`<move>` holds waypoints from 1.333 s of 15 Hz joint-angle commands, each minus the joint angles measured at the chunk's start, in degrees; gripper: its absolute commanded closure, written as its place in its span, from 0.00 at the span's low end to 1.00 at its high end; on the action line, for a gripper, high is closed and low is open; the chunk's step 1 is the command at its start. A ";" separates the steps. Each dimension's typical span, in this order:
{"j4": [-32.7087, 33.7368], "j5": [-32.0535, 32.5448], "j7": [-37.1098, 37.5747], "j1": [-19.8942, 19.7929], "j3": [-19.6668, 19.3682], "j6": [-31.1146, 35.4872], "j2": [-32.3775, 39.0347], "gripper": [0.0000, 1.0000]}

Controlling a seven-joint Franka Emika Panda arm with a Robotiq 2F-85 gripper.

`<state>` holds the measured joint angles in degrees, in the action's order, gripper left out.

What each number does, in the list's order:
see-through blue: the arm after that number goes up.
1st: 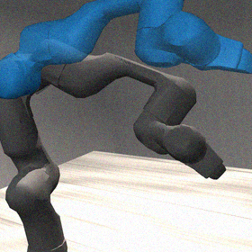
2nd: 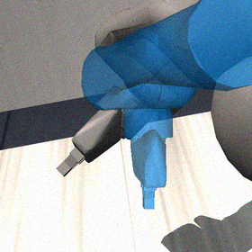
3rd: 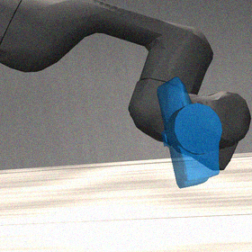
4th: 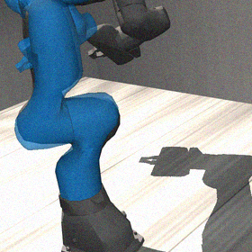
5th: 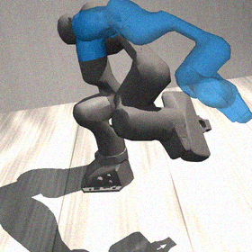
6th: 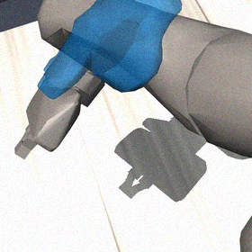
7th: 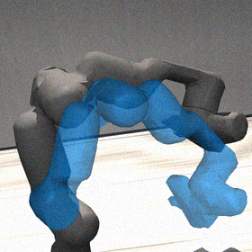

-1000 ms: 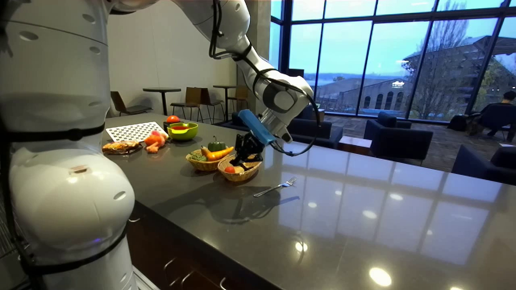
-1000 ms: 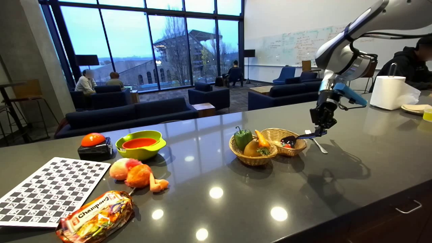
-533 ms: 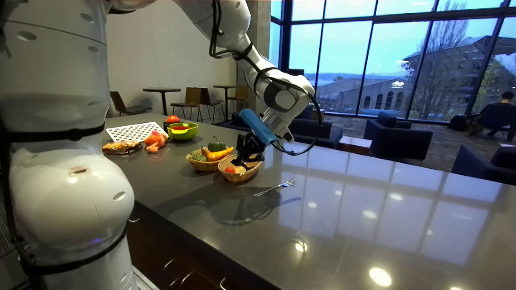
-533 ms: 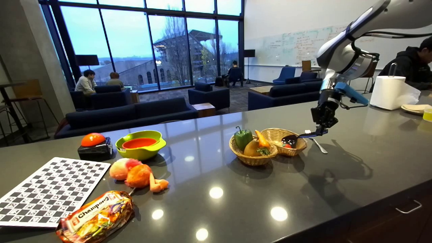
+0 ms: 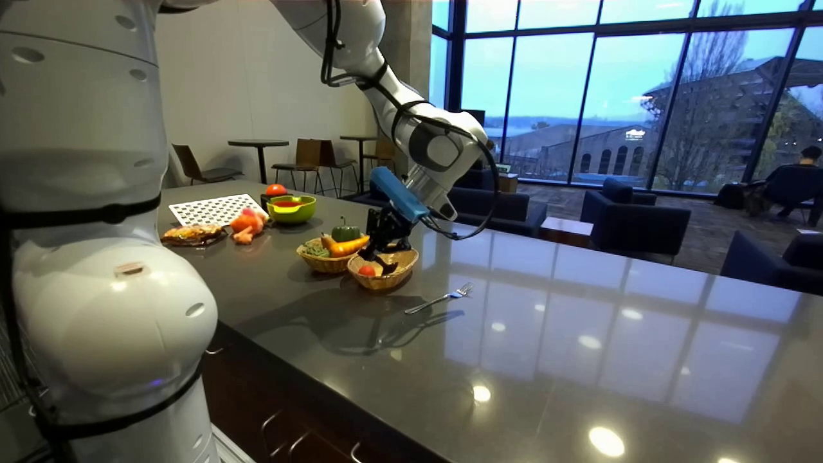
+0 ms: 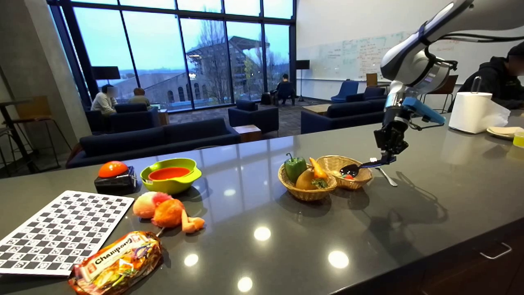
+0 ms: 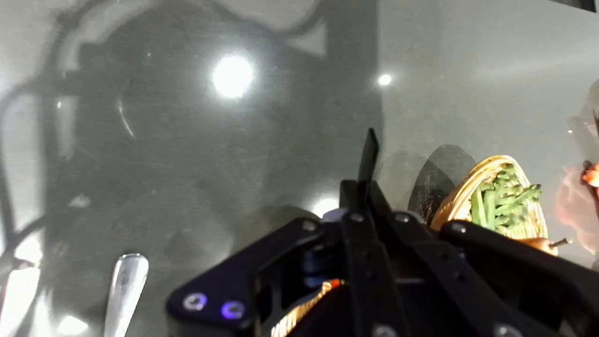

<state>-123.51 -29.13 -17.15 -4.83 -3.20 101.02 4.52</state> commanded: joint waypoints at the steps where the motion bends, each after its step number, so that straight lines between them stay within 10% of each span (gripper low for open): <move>1: -2.40 1.11 2.33 0.52 0.21 0.17 -2.87 0.99; 20: -0.41 -9.77 -3.04 -1.83 -1.98 -13.80 0.32 0.99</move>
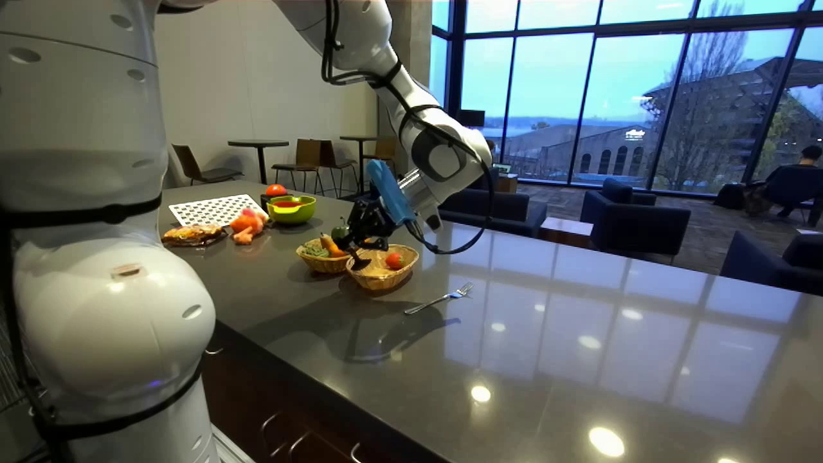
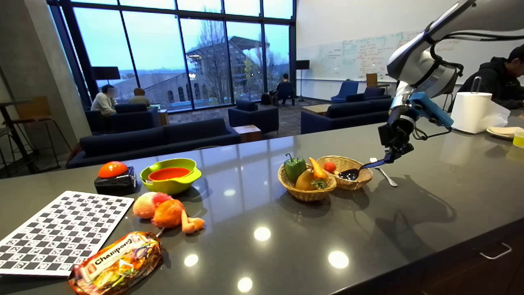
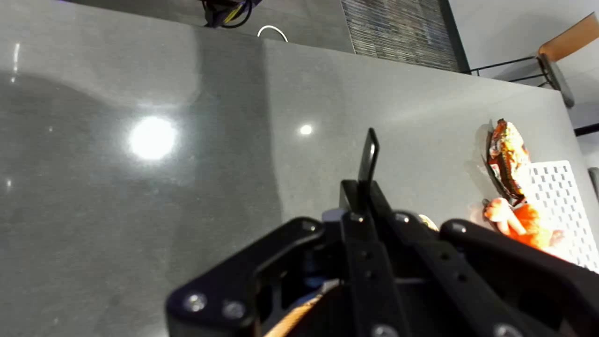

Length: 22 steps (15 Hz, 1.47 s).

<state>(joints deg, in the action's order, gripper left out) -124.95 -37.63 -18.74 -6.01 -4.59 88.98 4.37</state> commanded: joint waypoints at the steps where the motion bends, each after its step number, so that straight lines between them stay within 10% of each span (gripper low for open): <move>1: 0.92 -1.32 -1.35 -0.72 -0.70 -1.63 0.36 0.99; 22: 4.41 -4.33 7.41 -1.35 -1.50 1.46 3.27 0.99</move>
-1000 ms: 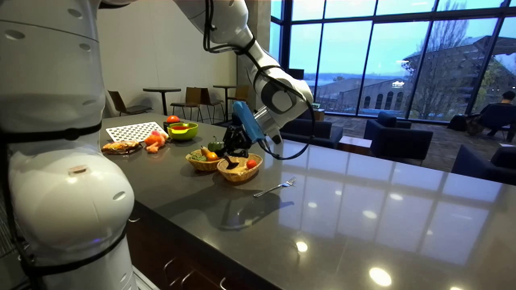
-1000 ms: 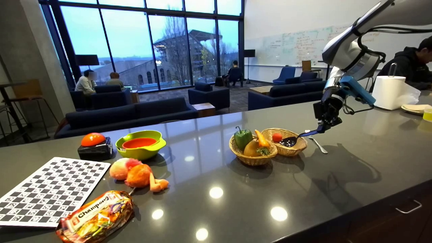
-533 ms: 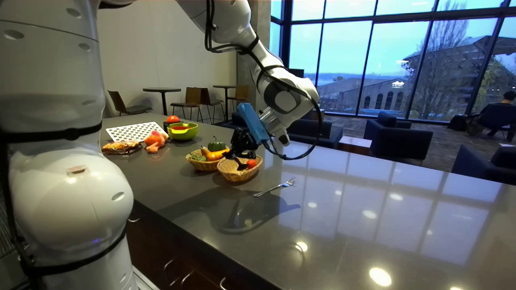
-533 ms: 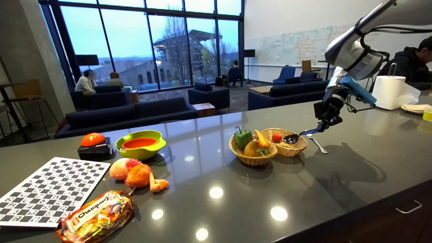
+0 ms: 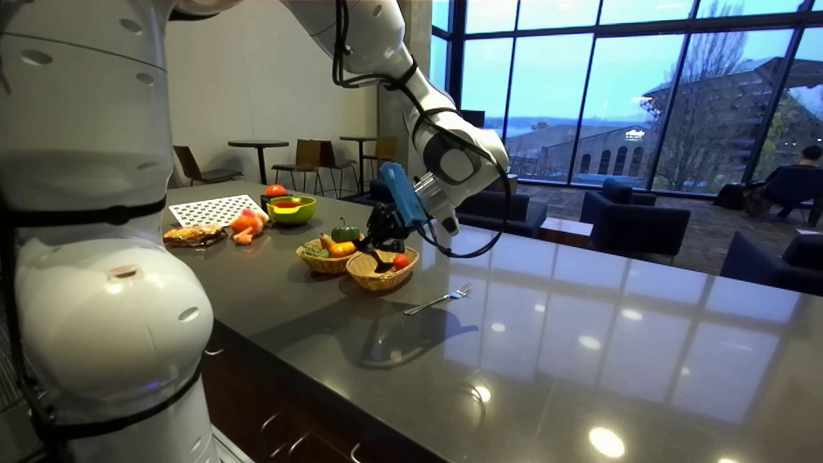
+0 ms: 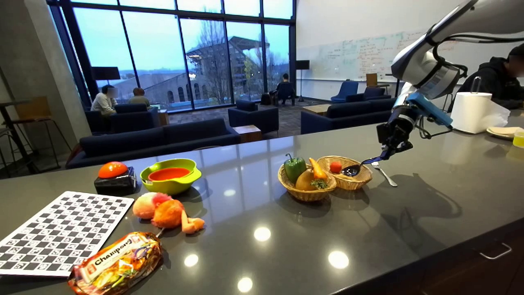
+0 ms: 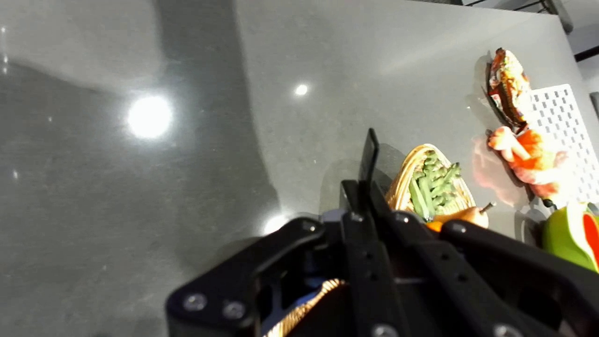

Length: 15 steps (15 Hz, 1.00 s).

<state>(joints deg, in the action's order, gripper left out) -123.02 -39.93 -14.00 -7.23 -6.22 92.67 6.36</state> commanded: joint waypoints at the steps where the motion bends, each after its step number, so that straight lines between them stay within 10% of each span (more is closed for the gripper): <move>1: 3.35 -3.16 3.25 -0.20 0.15 -2.96 1.95 0.99; 15: 3.99 -9.58 9.25 0.52 0.24 -3.17 2.76 0.99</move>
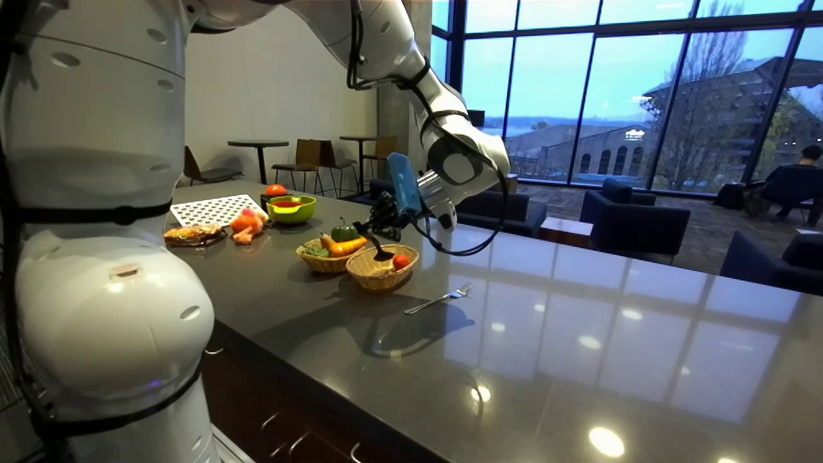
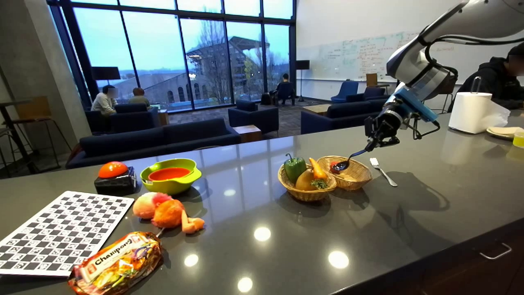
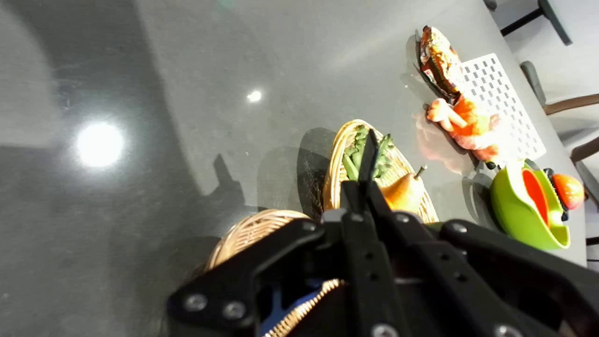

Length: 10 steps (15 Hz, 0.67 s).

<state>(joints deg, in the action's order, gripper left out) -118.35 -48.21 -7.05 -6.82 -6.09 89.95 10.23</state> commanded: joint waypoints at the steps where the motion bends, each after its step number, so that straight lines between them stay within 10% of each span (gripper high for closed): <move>1: -0.99 -1.67 2.86 0.15 0.13 -0.51 -1.26 0.99; 10: -4.14 -5.47 5.91 0.03 -0.18 -0.39 -1.07 0.99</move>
<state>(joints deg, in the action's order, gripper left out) -120.49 -51.75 -2.94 -6.57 -5.94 89.78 10.24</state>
